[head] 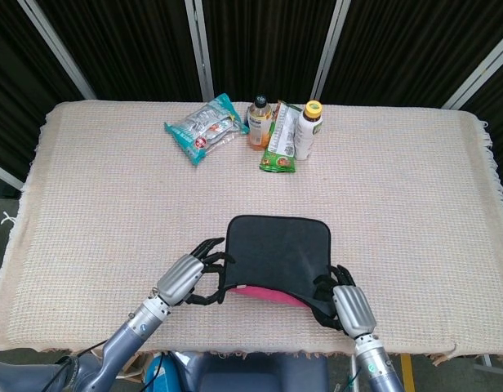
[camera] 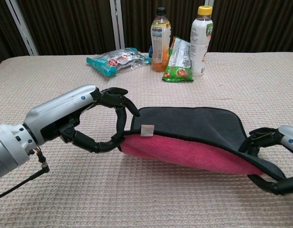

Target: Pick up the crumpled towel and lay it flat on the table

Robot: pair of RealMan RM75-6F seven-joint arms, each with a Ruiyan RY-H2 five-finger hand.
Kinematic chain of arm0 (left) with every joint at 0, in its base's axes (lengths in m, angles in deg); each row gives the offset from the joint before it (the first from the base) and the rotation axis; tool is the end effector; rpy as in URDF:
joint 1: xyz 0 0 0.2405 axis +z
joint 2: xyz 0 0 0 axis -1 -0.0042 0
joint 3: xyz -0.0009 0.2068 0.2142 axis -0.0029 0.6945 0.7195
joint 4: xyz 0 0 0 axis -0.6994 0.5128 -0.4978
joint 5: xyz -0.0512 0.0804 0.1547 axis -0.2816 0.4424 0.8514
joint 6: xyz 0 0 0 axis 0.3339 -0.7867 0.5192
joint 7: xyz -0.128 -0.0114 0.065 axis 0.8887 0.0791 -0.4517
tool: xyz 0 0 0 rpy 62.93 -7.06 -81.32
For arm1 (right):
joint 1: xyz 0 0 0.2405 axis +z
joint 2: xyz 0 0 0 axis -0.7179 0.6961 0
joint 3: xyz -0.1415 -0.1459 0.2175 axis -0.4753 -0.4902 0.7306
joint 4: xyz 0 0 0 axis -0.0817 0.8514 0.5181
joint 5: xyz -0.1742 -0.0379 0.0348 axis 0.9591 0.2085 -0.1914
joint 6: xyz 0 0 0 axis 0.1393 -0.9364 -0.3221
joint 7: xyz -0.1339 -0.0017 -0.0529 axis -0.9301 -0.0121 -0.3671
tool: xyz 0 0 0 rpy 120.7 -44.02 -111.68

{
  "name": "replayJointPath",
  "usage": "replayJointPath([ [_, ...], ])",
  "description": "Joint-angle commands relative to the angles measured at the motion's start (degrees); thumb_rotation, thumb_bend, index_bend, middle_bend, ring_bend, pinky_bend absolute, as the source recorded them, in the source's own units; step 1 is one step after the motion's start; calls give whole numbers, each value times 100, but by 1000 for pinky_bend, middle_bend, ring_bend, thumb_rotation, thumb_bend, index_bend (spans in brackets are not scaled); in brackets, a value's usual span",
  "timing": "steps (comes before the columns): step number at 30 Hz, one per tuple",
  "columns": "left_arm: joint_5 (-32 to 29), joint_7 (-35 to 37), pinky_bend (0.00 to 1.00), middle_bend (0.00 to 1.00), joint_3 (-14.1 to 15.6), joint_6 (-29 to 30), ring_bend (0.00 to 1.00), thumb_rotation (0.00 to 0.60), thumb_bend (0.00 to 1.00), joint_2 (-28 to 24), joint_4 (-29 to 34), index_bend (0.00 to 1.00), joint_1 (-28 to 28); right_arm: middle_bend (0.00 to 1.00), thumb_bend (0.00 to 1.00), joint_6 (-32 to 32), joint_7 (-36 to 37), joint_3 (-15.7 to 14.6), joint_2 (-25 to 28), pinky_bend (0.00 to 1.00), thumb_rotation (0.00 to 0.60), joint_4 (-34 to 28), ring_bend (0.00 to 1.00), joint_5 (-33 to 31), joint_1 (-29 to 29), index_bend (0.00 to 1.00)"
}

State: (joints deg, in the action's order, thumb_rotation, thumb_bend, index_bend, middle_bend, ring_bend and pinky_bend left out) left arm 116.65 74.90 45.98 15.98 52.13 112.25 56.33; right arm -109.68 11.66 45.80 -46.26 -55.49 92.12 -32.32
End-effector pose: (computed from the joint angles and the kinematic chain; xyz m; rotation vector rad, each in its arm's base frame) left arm -0.1547 0.2624 -0.0236 -1.8813 -1.3826 -1.5278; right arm -0.2462 -0.1859 0.0165 1.5419 -1.4097 1.0893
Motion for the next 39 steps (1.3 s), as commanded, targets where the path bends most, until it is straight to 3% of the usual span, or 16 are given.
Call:
replayJointPath([
  [1, 12, 21, 15, 275, 5, -4, 26, 600, 473, -10, 0, 633, 11, 339, 594, 5, -6, -4, -9, 61, 600, 7, 115, 27, -17, 750],
  [12, 58, 84, 15, 268, 4, -51, 26, 600, 441, -34, -16, 619, 33, 339, 595, 111, -85, -2, 25, 60, 600, -12, 111, 39, -68, 717],
  [18, 60, 77, 15, 256, 10, -134, 26, 600, 402, -37, -10, 596, 19, 274, 594, 207, -113, -15, 73, 47, 600, -28, 58, 35, -75, 422],
  [24, 57, 87, 15, 234, 30, -243, 24, 600, 329, -78, 27, 551, -7, 176, 591, 300, -166, -36, 145, 13, 600, -77, 4, 2, -79, 199],
  [28, 49, 132, 13, 201, 61, -378, 16, 600, 258, -147, 78, 485, -50, 83, 475, 357, -271, -65, 211, 0, 600, -150, 0, -4, -78, 47],
  [32, 72, 206, 3, 176, 105, -539, 2, 600, 203, -259, 125, 409, -117, 31, 413, 388, -404, -109, 264, 0, 600, -220, 0, 2, -94, 0],
  [39, 102, 359, 0, 163, 130, -609, 0, 600, 186, -396, 180, 339, -150, 19, 407, 296, -400, -122, 386, 0, 600, -337, 0, 137, -144, 0],
])
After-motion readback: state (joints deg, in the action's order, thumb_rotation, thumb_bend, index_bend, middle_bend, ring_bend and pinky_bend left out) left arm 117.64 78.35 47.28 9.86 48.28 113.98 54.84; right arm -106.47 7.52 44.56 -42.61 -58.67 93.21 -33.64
